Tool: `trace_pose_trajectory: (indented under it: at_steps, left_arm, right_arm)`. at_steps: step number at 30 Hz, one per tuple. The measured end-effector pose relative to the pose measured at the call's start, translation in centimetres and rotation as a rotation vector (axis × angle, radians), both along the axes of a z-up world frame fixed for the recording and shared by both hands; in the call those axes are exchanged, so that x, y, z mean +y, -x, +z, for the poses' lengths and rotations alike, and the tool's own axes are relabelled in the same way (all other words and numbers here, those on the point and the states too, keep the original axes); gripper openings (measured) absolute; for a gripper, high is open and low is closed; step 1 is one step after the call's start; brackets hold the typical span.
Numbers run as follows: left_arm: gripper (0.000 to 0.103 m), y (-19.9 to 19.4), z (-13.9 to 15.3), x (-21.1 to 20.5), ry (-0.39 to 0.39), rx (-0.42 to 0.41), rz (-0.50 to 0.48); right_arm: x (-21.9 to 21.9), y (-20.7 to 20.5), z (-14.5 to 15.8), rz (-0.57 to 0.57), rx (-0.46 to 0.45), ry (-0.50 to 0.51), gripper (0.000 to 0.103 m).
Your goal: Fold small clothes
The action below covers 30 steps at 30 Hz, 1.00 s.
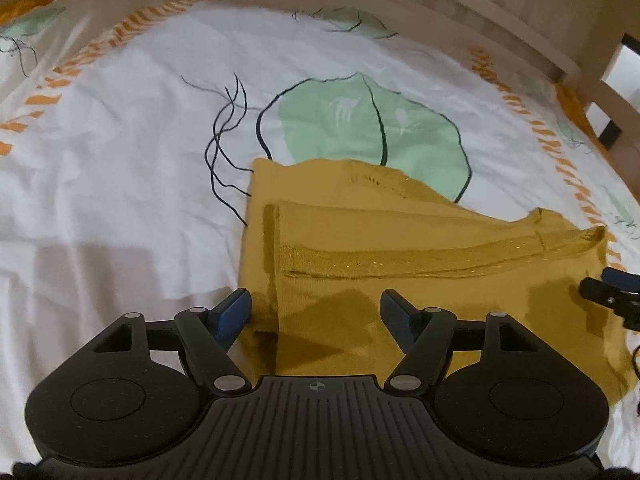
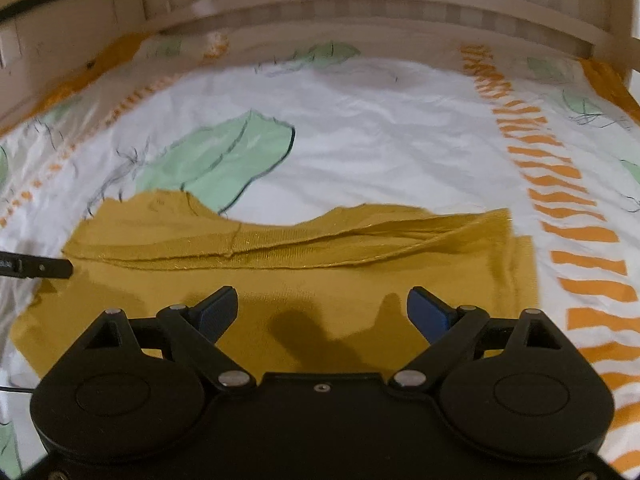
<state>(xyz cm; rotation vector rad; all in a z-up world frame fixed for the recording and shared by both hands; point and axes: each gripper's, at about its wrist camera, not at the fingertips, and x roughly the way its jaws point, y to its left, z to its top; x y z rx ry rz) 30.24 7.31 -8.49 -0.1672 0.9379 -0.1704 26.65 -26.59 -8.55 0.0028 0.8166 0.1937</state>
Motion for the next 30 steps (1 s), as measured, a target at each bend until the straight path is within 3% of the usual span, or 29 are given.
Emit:
trace_pose_trajectory:
  at_steps: [5, 8, 21, 25, 30]
  left_arm:
    - [0.070, -0.7, -0.6, 0.5, 0.017, 0.023, 0.016]
    - [0.070, -0.8, -0.7, 0.9, 0.037, 0.035, 0.028]
    - [0.070, -1.2, -0.5, 0.9, 0.035, 0.043, 0.033]
    - [0.070, -1.2, -0.5, 0.9, 0.035, 0.042, 0.033]
    - [0.070, -1.4, -0.3, 1.1, 0.035, 0.030, 0.039]
  right_arm:
    - [1.0, -2.6, -1.7, -0.019, 0.057, 0.028, 0.094]
    - [1.0, -4.2, -2.2, -0.049, 0.065, 0.018, 0.100]
    - [0.2, -8.7, -2.9, -0.172, 0.089, -0.029, 0.102]
    - [-0.3, -10.1, -2.9, -0.206, 0.095, 0.008, 0.103]
    - [-2.6, -9.8, -1.8, -0.305, 0.039, -0.053, 0.102]
